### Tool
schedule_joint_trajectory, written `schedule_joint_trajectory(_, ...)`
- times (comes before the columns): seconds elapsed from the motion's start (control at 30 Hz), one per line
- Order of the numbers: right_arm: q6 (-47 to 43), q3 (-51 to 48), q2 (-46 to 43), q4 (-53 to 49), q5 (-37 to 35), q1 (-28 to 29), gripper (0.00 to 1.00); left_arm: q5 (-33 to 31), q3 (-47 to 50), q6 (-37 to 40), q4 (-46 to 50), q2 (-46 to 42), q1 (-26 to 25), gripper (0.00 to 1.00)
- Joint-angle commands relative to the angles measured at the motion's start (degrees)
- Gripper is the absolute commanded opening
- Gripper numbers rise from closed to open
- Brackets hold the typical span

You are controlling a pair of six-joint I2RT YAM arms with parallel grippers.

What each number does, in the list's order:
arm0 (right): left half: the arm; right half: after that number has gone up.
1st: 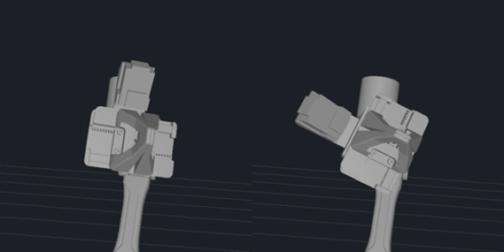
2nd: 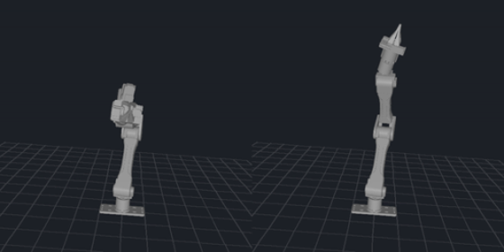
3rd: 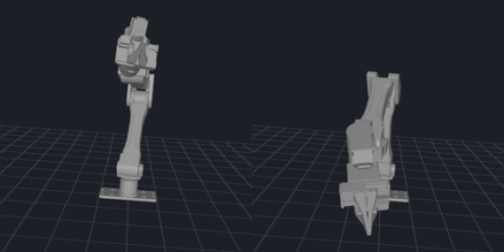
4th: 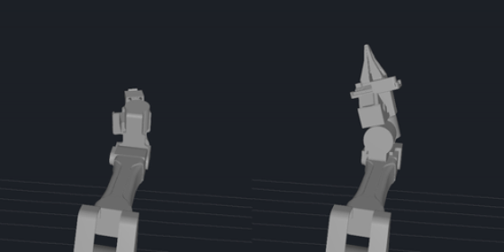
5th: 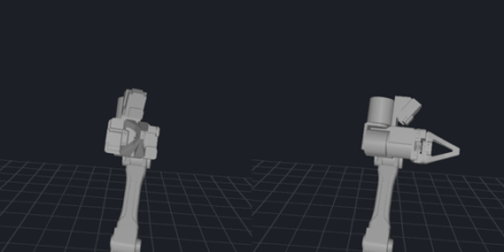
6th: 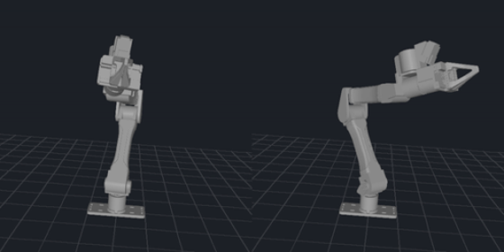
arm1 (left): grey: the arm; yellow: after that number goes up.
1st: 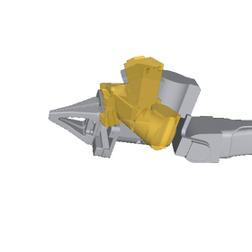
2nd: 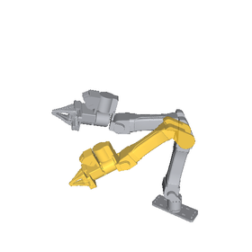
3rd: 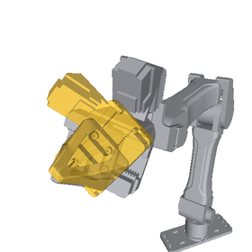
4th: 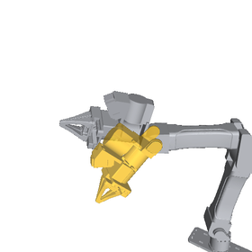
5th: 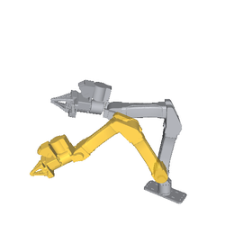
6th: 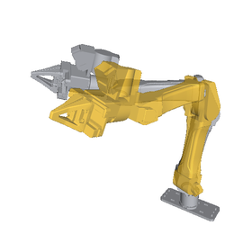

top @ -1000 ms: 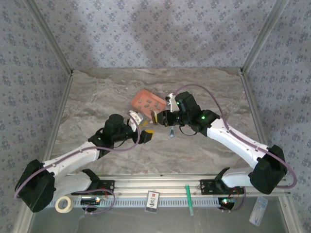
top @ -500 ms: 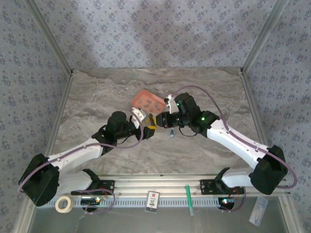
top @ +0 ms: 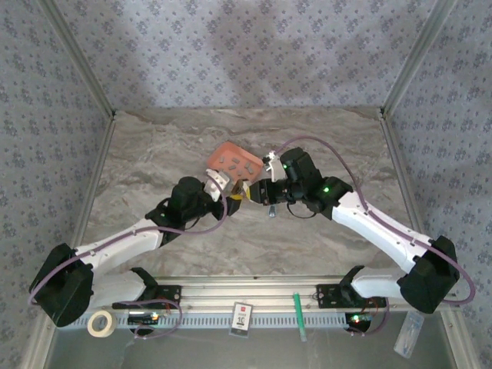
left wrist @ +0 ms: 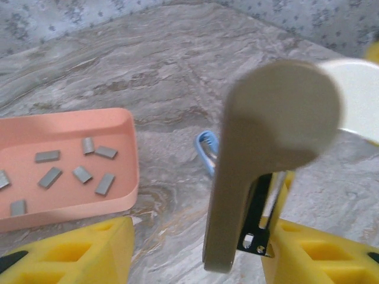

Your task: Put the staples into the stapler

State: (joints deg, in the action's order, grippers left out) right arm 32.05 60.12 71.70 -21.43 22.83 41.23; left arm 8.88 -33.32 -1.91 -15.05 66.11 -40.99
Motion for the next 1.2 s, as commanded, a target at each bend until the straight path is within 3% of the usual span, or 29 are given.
schedule_joint_trajectory(0.0,0.1,0.0,-1.2,-3.0,3.4,-0.2,0.00,-3.0,-1.0,1.2,1.1,-1.1,1.2,0.57)
schedule_joint_trajectory(0.13,0.8,-0.1,-0.8,-4.9,5.5,-0.4,0.00,-1.4,-1.3,2.6,1.7,-1.2,2.4,0.58)
schedule_joint_trajectory(0.37,1.4,0.2,0.9,-4.9,8.3,-0.4,0.00,9.2,-3.4,11.3,5.1,-0.5,2.6,0.62)
schedule_joint_trajectory(0.53,1.6,0.6,2.2,-5.4,10.7,-0.4,0.00,11.6,-6.1,16.5,9.3,0.3,2.6,0.59)
schedule_joint_trajectory(0.73,0.9,1.6,2.7,-8.6,11.4,-0.5,0.00,15.5,-8.3,18.2,13.1,1.7,2.7,0.40)
schedule_joint_trajectory(0.9,0.3,1.4,2.0,-8.7,8.2,-1.0,0.00,15.8,-8.8,14.8,15.3,1.7,2.7,0.21)
schedule_joint_trajectory(1.03,-1.4,0.9,1.2,-5.2,3.8,-0.7,0.28,14.8,-9.4,6.4,16.7,1.8,2.7,0.18)
schedule_joint_trajectory(1.1,-2.7,0.3,0.0,-4.1,1.9,-0.4,0.39,14.8,-8.8,2.2,15.9,1.4,2.8,0.18)
schedule_joint_trajectory(1.17,-4.6,-0.7,-1.6,-2.9,-0.2,-0.3,0.44,14.9,-7.5,-1.7,14.3,0.7,2.6,0.17)
